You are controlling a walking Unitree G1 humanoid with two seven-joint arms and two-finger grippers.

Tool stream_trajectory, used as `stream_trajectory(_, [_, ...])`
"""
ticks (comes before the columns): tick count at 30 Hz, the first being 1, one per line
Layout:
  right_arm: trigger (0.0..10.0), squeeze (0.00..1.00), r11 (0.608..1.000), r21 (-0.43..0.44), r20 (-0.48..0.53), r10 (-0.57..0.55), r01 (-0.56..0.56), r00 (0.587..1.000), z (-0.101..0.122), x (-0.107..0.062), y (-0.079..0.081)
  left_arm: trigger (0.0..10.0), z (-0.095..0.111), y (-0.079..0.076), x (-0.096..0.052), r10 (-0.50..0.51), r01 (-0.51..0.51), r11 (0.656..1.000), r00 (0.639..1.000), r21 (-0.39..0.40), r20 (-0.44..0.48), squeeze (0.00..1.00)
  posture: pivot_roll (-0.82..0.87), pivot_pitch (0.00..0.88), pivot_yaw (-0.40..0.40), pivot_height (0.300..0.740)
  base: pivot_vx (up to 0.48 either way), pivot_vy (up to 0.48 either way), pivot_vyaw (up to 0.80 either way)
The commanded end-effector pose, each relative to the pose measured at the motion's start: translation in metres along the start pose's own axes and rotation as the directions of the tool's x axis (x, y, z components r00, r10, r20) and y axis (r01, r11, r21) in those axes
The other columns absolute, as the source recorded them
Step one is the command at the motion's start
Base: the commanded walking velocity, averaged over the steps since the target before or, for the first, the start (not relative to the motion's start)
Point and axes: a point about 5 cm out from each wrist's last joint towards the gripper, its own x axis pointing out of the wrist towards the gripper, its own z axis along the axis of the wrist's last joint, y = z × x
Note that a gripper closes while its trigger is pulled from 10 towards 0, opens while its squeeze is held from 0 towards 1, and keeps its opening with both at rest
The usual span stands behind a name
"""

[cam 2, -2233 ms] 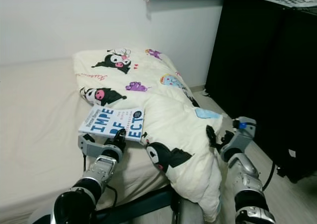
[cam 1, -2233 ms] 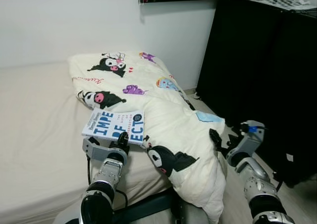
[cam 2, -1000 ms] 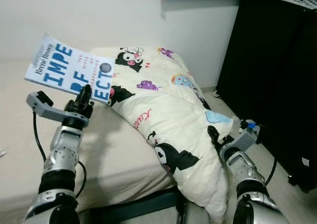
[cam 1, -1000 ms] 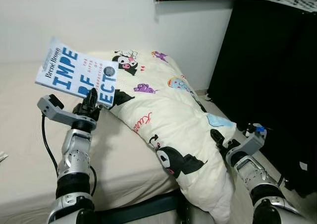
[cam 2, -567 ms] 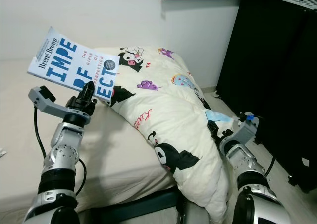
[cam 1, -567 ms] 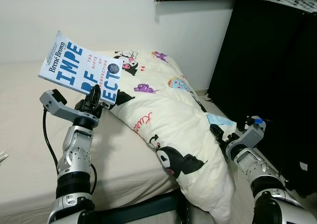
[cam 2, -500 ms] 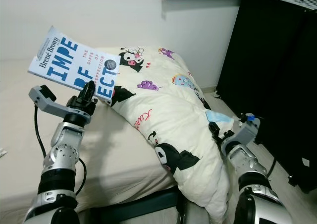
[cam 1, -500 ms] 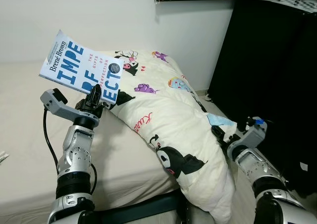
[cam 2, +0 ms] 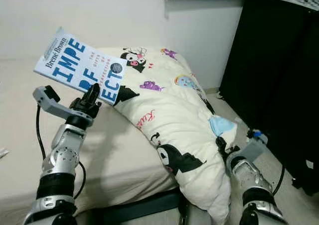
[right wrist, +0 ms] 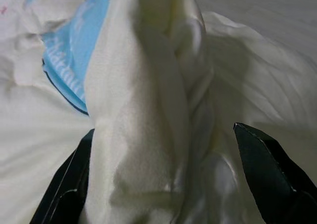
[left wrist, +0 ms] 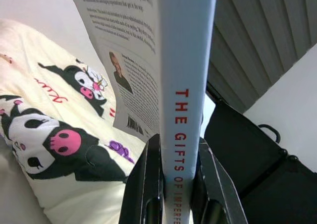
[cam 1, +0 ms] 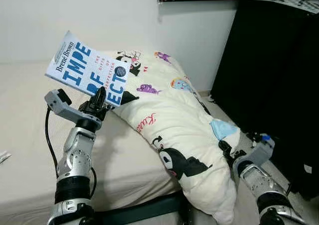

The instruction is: Clean up the room

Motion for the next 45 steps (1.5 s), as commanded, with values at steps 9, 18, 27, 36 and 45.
stream_trajectory(9, [10.0, 0.00, 0.987, 0.047, -0.047, -0.150, 0.152, 0.988, -0.022, -0.012, -0.034, 0.0, 0.019, -0.002, 0.000, -0.031, 0.029, 0.997, 0.999, 0.071, 0.022, 0.00, 0.01, 0.020, -0.039, 0.468, 0.000, 0.000, 0.00])
stream_trajectory(18, [0.2, 0.00, 0.991, 0.120, 0.016, -0.058, 0.056, 0.998, -0.020, -0.008, -0.022, 0.0, 0.018, -0.003, -0.001, -0.029, 0.029, 0.997, 1.000, 0.078, 0.006, 0.00, 0.00, 0.028, -0.023, 0.468, 0.000, 0.000, 0.00])
stream_trajectory(27, [0.0, 0.00, 0.983, 0.082, 0.081, 0.156, -0.162, 0.985, -0.004, 0.000, 0.013, 0.0, 0.025, -0.007, 0.003, -0.039, 0.036, 0.995, 0.999, 0.094, 0.029, 0.00, 0.00, 0.027, -0.029, 0.468, 0.000, 0.000, 0.00])
stream_trajectory(36, [0.0, 0.00, 0.959, -0.108, 0.018, 0.266, -0.263, 0.964, -0.005, 0.004, 0.037, 0.0, 0.043, -0.021, 0.013, -0.044, 0.025, 0.975, 0.996, 0.222, 0.081, 0.00, -0.01, 0.021, -0.037, 0.468, 0.000, 0.000, 0.00])
stream_trajectory(45, [0.0, 0.00, 0.497, -0.357, -0.423, 0.669, -0.791, 0.611, -0.087, -0.021, 0.138, 0.0, 0.062, -0.024, 0.020, 0.066, -0.147, 0.851, 0.982, 0.505, 0.176, 0.00, -0.01, 0.014, -0.045, 0.468, 0.000, 0.000, 0.00])
